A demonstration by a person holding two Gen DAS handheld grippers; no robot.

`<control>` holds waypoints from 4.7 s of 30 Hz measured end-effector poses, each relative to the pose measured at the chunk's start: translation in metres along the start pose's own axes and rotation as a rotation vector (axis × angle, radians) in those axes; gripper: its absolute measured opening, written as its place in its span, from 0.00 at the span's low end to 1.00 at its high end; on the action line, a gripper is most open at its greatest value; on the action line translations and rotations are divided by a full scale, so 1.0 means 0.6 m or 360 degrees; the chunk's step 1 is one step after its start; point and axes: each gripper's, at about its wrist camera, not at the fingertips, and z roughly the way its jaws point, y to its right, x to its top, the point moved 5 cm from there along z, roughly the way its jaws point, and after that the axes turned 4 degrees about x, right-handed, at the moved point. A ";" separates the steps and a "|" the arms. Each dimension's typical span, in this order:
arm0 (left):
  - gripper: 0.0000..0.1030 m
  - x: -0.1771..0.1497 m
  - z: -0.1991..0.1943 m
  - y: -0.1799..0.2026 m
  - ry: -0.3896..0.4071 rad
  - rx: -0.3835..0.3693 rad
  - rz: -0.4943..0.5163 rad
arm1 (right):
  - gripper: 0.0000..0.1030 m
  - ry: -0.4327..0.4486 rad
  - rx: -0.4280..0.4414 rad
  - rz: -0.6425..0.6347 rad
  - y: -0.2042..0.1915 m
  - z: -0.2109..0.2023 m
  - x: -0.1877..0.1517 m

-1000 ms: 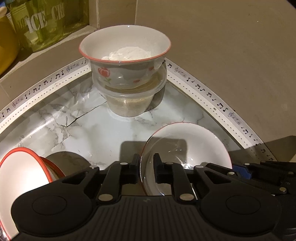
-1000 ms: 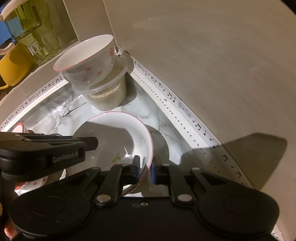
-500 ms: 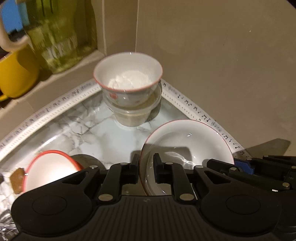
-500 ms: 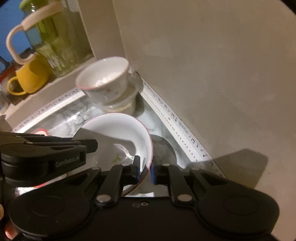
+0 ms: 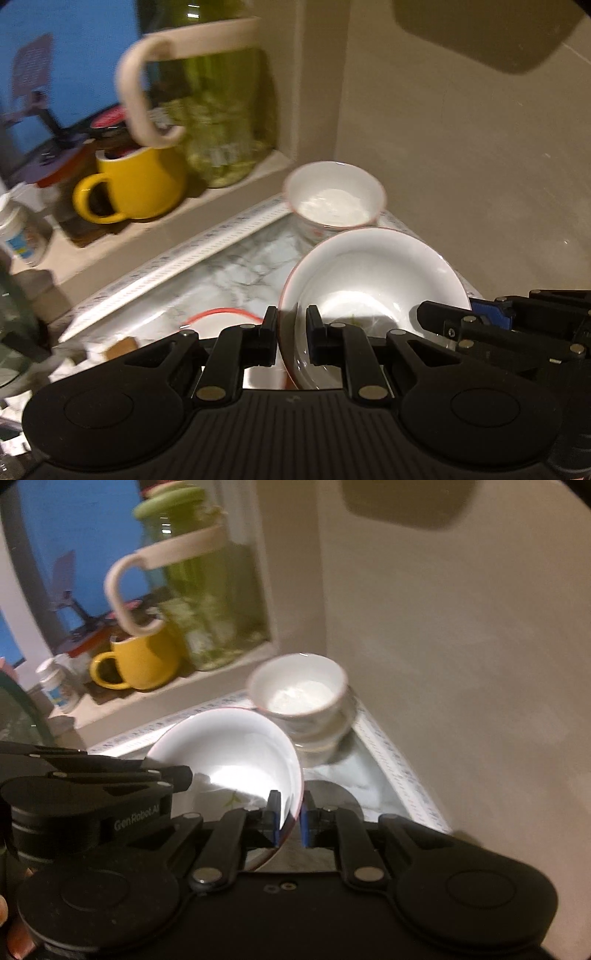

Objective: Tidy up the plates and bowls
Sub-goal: 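Lift the small floral bowl with both tools toward the stacked red bowls, then lower the small bowl into the red bowl stack and open both tools, then reposition both open tools around the rim of the bowl stack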

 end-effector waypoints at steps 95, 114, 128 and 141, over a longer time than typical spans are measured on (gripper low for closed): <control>0.65 -0.087 0.065 -0.186 -0.0166 -0.0030 -0.0300 | 0.63 -0.0152 0.0245 -0.0256 -0.136 0.072 -0.015; 0.79 -0.093 0.095 -0.208 -0.0161 -0.0018 -0.0411 | 0.63 -0.0201 0.0288 -0.0182 -0.124 0.102 -0.023; 0.79 -0.097 0.053 -0.194 -0.0006 -0.0068 -0.0310 | 0.79 -0.0086 0.0297 -0.0166 -0.108 0.050 -0.014; 0.78 -0.101 0.121 -0.201 -0.0117 -0.0060 -0.0394 | 0.65 -0.0193 0.0303 -0.0251 -0.134 0.110 -0.028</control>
